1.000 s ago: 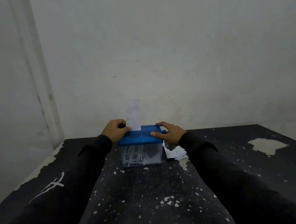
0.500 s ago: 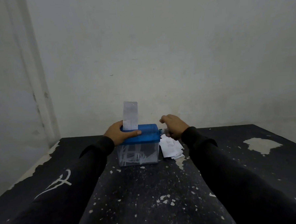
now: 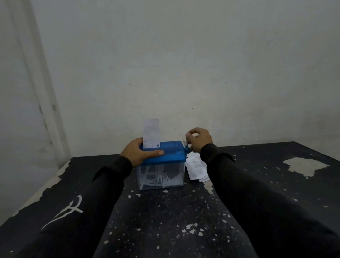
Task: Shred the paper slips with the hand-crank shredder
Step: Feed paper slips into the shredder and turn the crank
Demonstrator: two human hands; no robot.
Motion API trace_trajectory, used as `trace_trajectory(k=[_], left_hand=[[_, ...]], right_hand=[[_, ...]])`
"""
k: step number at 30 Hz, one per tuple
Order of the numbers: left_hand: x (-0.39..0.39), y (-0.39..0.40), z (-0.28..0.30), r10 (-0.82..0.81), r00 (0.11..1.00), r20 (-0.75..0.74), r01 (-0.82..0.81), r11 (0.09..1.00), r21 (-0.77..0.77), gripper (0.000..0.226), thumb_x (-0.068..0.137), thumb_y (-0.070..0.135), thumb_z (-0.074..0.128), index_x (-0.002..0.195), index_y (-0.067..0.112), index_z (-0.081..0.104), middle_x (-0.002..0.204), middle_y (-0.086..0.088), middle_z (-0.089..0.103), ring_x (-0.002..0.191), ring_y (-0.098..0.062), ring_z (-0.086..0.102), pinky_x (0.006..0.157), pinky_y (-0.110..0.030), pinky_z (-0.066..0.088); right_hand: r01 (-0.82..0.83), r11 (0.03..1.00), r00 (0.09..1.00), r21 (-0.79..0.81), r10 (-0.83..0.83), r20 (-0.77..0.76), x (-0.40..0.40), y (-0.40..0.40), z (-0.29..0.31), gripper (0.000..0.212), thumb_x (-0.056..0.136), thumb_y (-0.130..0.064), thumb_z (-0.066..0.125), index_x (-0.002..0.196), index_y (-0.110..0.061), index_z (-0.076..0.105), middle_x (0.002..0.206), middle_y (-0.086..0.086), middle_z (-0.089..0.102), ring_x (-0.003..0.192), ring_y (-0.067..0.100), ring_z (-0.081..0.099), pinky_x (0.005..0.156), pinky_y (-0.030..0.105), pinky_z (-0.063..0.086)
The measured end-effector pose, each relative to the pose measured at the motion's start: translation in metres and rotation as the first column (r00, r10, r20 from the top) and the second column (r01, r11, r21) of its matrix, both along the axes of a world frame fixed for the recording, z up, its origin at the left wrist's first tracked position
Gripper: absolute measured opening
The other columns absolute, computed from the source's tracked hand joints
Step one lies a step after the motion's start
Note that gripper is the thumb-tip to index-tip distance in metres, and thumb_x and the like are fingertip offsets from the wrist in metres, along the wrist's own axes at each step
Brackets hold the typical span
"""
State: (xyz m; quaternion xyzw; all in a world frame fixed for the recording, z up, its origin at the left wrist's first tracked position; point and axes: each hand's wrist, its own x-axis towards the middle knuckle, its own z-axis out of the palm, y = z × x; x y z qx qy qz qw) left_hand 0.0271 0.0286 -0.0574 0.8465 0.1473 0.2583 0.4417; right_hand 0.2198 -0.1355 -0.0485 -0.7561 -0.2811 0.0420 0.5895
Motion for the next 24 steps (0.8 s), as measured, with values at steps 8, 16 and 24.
trace_trajectory(k=[8, 16, 24], left_hand=[[0.0, 0.002, -0.002, -0.01, 1.0, 0.004, 0.01, 1.0, -0.002, 0.072, 0.053, 0.058, 0.095, 0.114, 0.028, 0.071, 0.106, 0.014, 0.075, 0.091, -0.003, 0.072, 0.079, -0.019, 0.056], [0.002, -0.003, -0.002, 0.007, 1.0, 0.007, -0.007, 1.0, -0.009, 0.058, 0.061, 0.046, 0.093, 0.111, 0.027, 0.071, 0.105, 0.012, 0.074, 0.087, -0.003, 0.071, 0.073, -0.016, 0.055], [0.004, -0.003, 0.001, 0.019, 1.0, -0.01, -0.019, 1.0, 0.005, 0.064, 0.062, 0.045, 0.093, 0.116, 0.024, 0.068, 0.108, 0.011, 0.071, 0.094, -0.009, 0.069, 0.072, -0.016, 0.052]], right_hand=[[-0.003, 0.988, 1.0, -0.153, 0.002, -0.008, 0.002, -0.011, -0.045, 0.021, 0.102, -0.019, 0.055, 0.099, -0.005, 0.07, 0.083, 0.013, 0.067, 0.066, 0.022, 0.059, 0.054, 0.028, 0.05], [-0.031, 0.972, 0.998, -0.234, 0.042, 0.043, -0.006, -0.028, -0.081, 0.038, 0.1, -0.021, 0.052, 0.064, -0.01, 0.06, 0.066, 0.008, 0.059, 0.061, 0.019, 0.051, 0.06, 0.033, 0.046], [-0.128, 0.966, 0.985, 0.225, 0.099, 0.138, -0.038, -0.046, -0.066, 0.041, 0.092, -0.002, 0.049, 0.053, -0.013, 0.048, 0.055, -0.006, 0.04, 0.051, 0.003, 0.035, 0.054, 0.026, 0.032]])
